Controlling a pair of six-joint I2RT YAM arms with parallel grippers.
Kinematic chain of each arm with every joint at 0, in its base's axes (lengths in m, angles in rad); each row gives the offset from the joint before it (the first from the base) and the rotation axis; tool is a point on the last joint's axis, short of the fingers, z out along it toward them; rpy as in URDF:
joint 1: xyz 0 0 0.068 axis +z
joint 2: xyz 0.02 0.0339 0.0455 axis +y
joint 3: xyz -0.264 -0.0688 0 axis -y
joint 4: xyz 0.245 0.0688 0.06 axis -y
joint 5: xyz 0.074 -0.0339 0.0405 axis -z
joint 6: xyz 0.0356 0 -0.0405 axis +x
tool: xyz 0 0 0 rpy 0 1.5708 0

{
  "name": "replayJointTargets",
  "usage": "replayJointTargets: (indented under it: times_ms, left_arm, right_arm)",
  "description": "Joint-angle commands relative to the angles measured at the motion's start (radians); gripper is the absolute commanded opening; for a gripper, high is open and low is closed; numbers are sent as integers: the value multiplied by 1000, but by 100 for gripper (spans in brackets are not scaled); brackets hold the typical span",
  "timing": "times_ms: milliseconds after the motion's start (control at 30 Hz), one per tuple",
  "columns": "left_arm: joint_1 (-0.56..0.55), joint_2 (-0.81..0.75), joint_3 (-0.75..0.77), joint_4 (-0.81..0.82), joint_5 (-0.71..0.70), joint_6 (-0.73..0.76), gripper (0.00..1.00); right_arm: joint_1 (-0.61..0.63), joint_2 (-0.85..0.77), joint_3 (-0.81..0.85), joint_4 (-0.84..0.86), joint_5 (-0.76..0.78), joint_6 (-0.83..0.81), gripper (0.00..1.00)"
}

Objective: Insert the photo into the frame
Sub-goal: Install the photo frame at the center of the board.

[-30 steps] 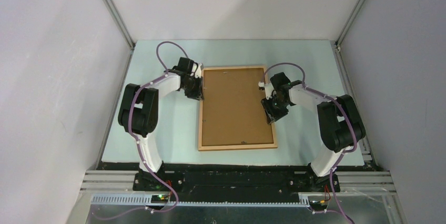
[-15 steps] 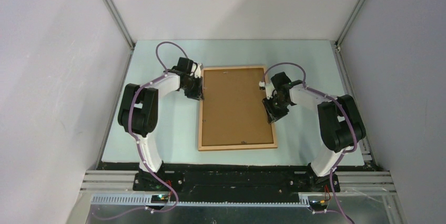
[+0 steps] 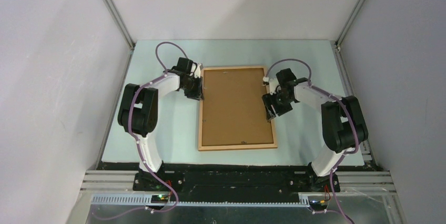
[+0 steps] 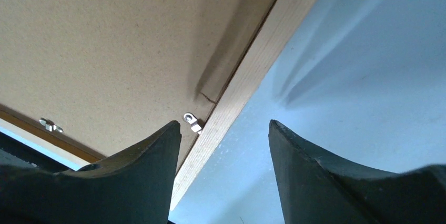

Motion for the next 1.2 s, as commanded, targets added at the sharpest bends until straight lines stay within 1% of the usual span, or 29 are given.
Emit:
replayJointTargets:
  times_ms: [0, 167, 233, 467, 733, 900, 1000, 1167]
  left_arm:
    - [12, 13, -15, 1, 6, 1, 27]
    - [14, 15, -16, 2, 27, 1, 28]
    - [15, 15, -16, 2, 30, 2, 28]
    - [18, 11, -19, 3, 49, 4, 29]
    - [18, 27, -19, 7, 104, 9, 29]
    - [18, 40, -30, 8, 151, 10, 29]
    - [18, 38, -33, 12, 159, 9, 29]
    - [18, 30, -37, 15, 180, 4, 29]
  right_arm:
    - [-29, -36, 64, 25, -31, 15, 67]
    - [-84, 30, 131, 27, -73, 55, 66]
    - [-101, 63, 181, 24, -88, 73, 65]
    - [-129, 169, 275, 23, -139, 116, 63]
    - [-132, 231, 335, 18, -137, 124, 63]
    - [-134, 280, 424, -33, -136, 124, 63]
    - [-130, 296, 434, -39, -138, 122, 62]
    - [-120, 336, 451, -44, -96, 123, 60]
